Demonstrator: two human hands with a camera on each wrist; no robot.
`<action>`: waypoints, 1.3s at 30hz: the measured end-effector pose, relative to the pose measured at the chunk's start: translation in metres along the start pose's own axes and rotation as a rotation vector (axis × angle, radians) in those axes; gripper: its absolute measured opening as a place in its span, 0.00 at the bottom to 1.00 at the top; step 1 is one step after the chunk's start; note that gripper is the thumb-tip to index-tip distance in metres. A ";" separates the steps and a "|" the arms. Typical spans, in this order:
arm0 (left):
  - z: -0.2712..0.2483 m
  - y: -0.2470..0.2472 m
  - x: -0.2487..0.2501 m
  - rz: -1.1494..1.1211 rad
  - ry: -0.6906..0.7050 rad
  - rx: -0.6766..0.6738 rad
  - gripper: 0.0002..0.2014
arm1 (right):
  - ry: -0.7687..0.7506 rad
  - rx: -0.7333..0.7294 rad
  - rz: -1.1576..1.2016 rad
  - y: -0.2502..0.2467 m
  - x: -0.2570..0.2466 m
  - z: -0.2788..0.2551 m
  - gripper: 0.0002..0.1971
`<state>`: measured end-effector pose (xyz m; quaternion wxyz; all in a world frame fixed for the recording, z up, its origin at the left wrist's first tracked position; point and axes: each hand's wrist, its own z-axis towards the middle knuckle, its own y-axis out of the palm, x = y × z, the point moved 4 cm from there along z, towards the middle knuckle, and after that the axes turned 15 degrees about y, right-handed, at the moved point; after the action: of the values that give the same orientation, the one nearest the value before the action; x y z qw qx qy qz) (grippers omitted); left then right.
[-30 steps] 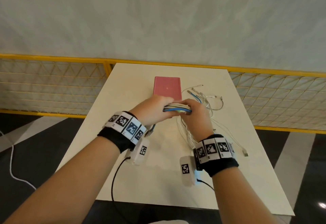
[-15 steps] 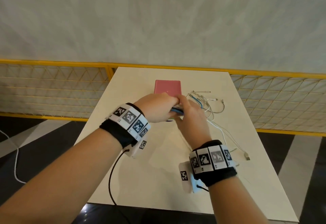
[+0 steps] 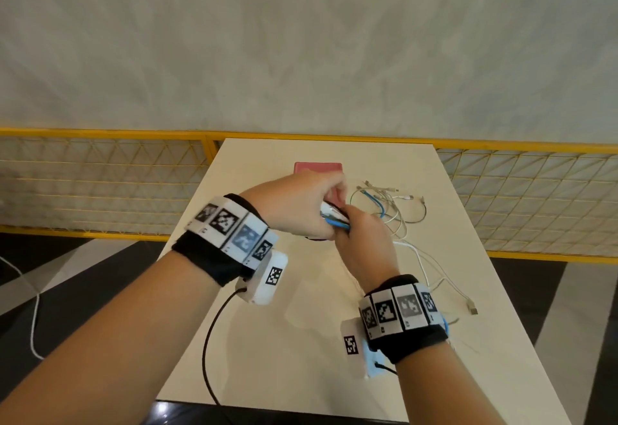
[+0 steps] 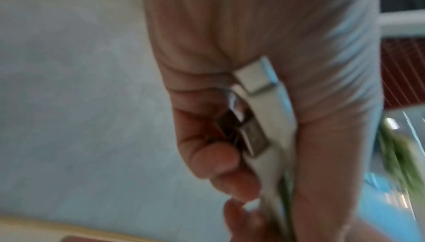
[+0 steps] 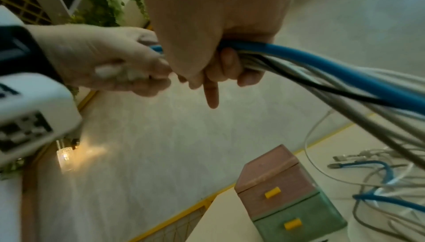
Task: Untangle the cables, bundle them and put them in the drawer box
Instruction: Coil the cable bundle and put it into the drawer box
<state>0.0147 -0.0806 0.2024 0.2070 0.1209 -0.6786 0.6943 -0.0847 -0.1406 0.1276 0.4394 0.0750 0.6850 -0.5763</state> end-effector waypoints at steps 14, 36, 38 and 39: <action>-0.012 -0.004 0.018 -0.268 0.236 0.239 0.22 | 0.111 -0.158 0.471 -0.003 -0.004 -0.006 0.07; -0.011 -0.010 0.022 -0.610 0.263 0.619 0.18 | 0.118 -0.235 0.835 -0.021 -0.011 -0.009 0.22; -0.011 -0.006 0.018 -0.628 0.236 0.551 0.15 | 0.142 -0.262 0.905 -0.021 -0.009 -0.011 0.22; -0.012 -0.005 0.016 -0.634 0.227 0.540 0.13 | 0.145 -0.280 0.923 -0.021 -0.007 -0.011 0.22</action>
<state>0.0047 -0.0670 0.2136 0.4444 0.2962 -0.3747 0.7579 -0.0990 -0.1349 0.1476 0.6063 0.3510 0.6800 -0.2167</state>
